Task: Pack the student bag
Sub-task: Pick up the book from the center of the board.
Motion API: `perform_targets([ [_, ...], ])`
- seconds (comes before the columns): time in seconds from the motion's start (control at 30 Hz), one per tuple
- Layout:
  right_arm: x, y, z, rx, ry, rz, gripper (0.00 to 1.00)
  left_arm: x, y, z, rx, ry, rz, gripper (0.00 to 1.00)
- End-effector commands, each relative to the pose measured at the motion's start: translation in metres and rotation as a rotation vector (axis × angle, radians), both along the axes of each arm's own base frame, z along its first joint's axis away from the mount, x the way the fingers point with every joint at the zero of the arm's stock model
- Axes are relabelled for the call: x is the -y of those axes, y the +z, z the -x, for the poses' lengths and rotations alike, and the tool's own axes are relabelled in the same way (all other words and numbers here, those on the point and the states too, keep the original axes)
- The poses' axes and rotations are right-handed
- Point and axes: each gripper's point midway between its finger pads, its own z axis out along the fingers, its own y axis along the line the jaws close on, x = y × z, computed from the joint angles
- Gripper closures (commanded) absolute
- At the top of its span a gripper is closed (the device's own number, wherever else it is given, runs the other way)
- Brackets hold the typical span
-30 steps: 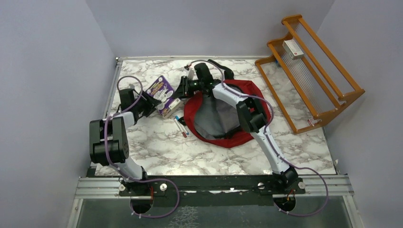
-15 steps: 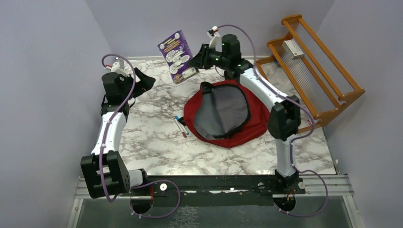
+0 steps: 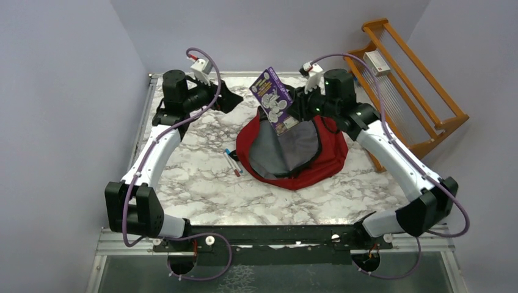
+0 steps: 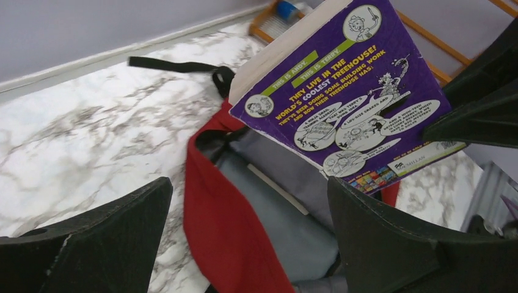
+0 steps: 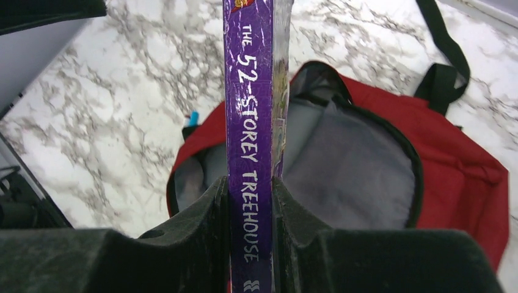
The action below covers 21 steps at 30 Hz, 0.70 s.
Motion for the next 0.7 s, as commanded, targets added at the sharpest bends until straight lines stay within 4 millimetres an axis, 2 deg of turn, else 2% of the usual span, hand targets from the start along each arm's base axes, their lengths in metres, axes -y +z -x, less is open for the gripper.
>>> perform_targets([
  [0.0, 0.031, 0.005, 0.041, 0.049, 0.035, 0.098, 0.99, 0.048, 0.005, 0.034, 0.100, -0.244, -0.024, 0.04],
  [0.13, 0.040, 0.006, 0.089, 0.027, 0.141, 0.085, 0.99, 0.073, 0.004, 0.077, 0.181, -0.397, -0.003, 0.04],
  [0.3, 0.044, 0.004, 0.127, 0.016, 0.268, 0.083, 0.99, 0.096, -0.012, 0.122, 0.295, -0.606, -0.085, 0.04],
  [0.4, 0.044, 0.005, 0.146, 0.019, 0.353, 0.092, 0.99, 0.097, -0.016, 0.143, 0.413, -0.703, -0.153, 0.03],
  [0.5, 0.044, 0.008, 0.163, 0.029, 0.432, 0.082, 0.99, 0.093, -0.019, 0.152, 0.465, -0.717, -0.205, 0.02],
  [0.57, 0.040, 0.010, 0.173, 0.035, 0.495, 0.064, 0.99, 0.092, -0.018, 0.156, 0.481, -0.732, -0.207, 0.03],
  [0.67, 0.033, 0.016, 0.184, 0.048, 0.581, 0.026, 0.99, 0.096, -0.011, 0.176, 0.490, -0.835, -0.150, 0.06],
])
